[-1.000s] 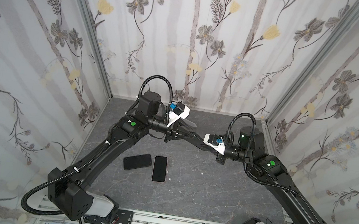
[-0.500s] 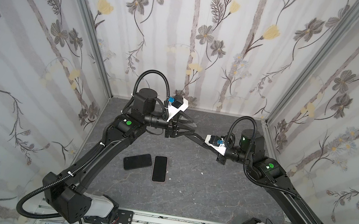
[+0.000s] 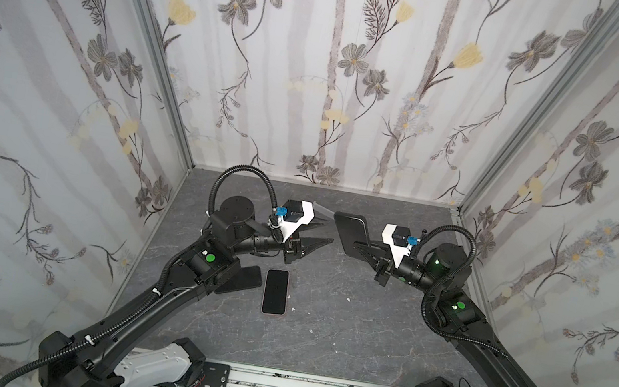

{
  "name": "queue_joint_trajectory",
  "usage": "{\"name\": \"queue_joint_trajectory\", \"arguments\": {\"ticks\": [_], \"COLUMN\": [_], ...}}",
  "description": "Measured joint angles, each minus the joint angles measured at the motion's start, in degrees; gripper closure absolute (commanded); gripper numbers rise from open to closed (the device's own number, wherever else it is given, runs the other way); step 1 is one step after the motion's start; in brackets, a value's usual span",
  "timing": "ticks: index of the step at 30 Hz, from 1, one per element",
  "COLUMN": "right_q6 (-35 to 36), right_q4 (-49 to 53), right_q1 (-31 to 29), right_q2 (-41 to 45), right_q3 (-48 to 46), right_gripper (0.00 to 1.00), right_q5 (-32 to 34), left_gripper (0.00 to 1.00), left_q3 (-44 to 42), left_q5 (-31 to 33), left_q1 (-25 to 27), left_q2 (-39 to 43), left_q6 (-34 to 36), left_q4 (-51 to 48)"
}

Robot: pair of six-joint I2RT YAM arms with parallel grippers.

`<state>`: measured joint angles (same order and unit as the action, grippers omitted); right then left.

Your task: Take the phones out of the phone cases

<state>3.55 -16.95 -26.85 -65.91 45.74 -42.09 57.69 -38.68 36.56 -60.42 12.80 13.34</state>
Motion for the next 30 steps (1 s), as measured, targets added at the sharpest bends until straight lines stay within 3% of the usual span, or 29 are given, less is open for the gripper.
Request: {"name": "queue_joint_trajectory", "arguments": {"ticks": [5,9,15,23,30], "right_q6": [-4.3,-5.3,-7.0,-10.4,-10.6], "right_q4": [-7.4,-9.7,-10.2,-12.2,-12.3], "right_q1": [0.2,0.2,0.7,0.9,1.0], "right_q2": [0.3,0.3,-0.6,-2.5,-3.7], "right_q3": [-0.5,-0.5,0.5,2.2,3.2], "right_gripper": [1.00,1.00,1.00,1.00,1.00], "right_q5": [-4.0,-6.7,-8.7,-10.3,-12.2], "left_gripper": [0.60,0.63,0.62,0.60,0.66], "left_q3": [-1.7,-2.4,-0.3,4.7,5.4], "left_q5": [5.0,6.8,-0.9,-12.7,-19.3], "left_q1": [2.4,1.4,-6.8,-7.9,-8.6], "left_q2": [1.7,1.9,-2.4,-9.3,-11.5], "left_q6": [0.6,-1.3,-16.6,-37.0,-45.0], "left_q4": [6.0,9.0,17.3,28.0,32.0]}}
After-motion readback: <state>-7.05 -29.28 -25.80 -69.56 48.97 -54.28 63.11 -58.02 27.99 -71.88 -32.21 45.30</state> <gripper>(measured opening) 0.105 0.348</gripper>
